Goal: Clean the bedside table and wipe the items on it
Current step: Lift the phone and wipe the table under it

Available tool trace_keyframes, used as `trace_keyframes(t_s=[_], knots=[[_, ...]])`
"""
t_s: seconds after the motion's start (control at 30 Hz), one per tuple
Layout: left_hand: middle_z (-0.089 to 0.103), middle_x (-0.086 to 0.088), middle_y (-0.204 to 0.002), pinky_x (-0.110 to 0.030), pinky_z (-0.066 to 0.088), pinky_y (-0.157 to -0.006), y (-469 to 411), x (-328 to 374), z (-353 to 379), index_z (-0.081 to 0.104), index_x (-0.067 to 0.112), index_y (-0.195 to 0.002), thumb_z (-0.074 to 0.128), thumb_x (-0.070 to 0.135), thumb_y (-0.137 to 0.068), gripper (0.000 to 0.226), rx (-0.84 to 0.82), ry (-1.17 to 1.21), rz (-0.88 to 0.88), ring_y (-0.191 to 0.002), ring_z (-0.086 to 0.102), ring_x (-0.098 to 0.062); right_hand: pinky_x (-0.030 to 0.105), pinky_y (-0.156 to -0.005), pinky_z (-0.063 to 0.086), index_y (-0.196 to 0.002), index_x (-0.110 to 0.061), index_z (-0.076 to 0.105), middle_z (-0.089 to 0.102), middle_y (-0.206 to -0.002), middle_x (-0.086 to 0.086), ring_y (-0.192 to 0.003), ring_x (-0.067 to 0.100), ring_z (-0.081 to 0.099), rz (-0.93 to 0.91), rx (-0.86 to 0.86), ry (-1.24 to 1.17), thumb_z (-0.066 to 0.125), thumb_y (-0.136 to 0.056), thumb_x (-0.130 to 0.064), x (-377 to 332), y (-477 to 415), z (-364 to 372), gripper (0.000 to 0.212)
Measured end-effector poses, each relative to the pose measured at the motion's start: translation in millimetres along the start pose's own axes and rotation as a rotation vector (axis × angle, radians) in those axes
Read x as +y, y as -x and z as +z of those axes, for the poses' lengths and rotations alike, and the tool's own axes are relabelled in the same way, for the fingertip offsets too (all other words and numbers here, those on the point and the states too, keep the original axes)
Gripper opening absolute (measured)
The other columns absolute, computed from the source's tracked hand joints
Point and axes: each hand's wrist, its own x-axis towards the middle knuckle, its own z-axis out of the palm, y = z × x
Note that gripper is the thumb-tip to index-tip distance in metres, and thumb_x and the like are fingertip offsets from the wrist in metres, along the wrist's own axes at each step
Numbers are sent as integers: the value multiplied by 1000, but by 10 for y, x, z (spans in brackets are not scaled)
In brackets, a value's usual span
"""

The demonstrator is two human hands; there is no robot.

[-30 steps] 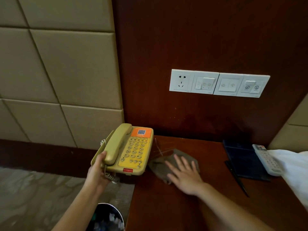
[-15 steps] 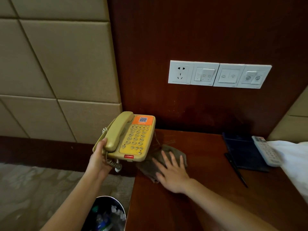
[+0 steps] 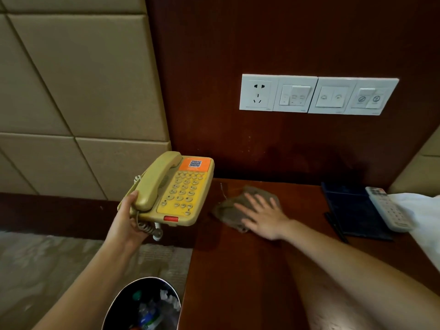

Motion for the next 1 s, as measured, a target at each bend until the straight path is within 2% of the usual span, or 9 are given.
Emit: trace_keyframes(t_s=[0.1, 0.2, 0.27, 0.37, 0.53, 0.6, 0.7, 0.77, 1.0], knots=[[66, -11, -104, -37, 50, -68, -81, 55, -74, 46, 15, -136, 55, 44, -89, 56, -1, -20, -9, -78, 68, -22, 54, -117, -6, -147, -45, -13, -28, -156, -2, -145, 26, -20, 221, -16, -72, 10, -99, -55, 467, -133, -79, 54], [63, -13, -119, -36, 52, -67, -161, 117, -151, 44, 19, -138, 56, 46, -87, 59, -1, -17, -21, -86, 66, -24, 53, -117, -9, -149, -41, -14, -27, -156, -1, -145, 27, -20, 360, 12, -143, 9, -99, -56, 478, -303, -105, 57], [65, -13, -114, -38, 50, -72, -188, 147, -186, 49, 16, -134, 55, 47, -87, 57, -5, -11, -25, -89, 64, -25, 55, -115, -11, -149, -40, -14, -27, -157, 0, -145, 29, -21, 402, 24, -173, 9, -98, -57, 326, -435, -139, 59], [66, -12, -107, -39, 48, -80, -236, 190, -233, 54, 14, -130, 54, 48, -87, 55, 3, -11, -14, -91, 64, -25, 56, -114, -13, -149, -38, -12, -26, -157, 2, -144, 31, -22, 347, 37, -181, 10, -97, -58, 39, -642, -207, 60], [63, -14, -122, -41, 47, -84, -294, 247, -259, 53, 16, -131, 56, 48, -85, 56, 18, -13, -2, -96, 63, -26, 56, -114, -14, -150, -38, -11, -25, -157, 1, -144, 31, -21, 220, 43, -148, 12, -98, -56, -508, -936, -281, 60], [66, -13, -114, -40, 48, -83, -306, 245, -259, 54, 15, -130, 55, 47, -86, 54, 21, -9, -4, -94, 64, -26, 55, -114, -14, -150, -37, -10, -24, -157, 1, -144, 31, -21, 202, 55, -137, 12, -99, -55, -630, -1002, -291, 59], [74, -9, -87, -37, 48, -77, -317, 217, -243, 56, 15, -122, 56, 46, -86, 48, 42, -2, 2, -88, 64, -24, 55, -114, -14, -151, -37, -9, -24, -158, 1, -144, 31, -21, 184, 67, -110, 14, -99, -54, -671, -1026, -285, 59], [74, -8, -79, -37, 49, -74, -312, 194, -210, 57, 16, -119, 57, 45, -86, 44, 45, 1, 2, -87, 65, -24, 56, -114, -13, -150, -37, -9, -24, -157, 1, -144, 31, -21, 156, 78, -90, 14, -99, -54, -661, -1001, -259, 59], [66, -11, -102, -36, 47, -84, -101, 124, -71, 56, 13, -116, 56, 47, -86, 46, 46, 20, -32, -90, 62, -23, 60, -112, -14, -150, -39, -8, -22, -158, 2, -144, 32, -21, 14, 80, -53, 13, -97, -58, -750, -564, -71, 60]])
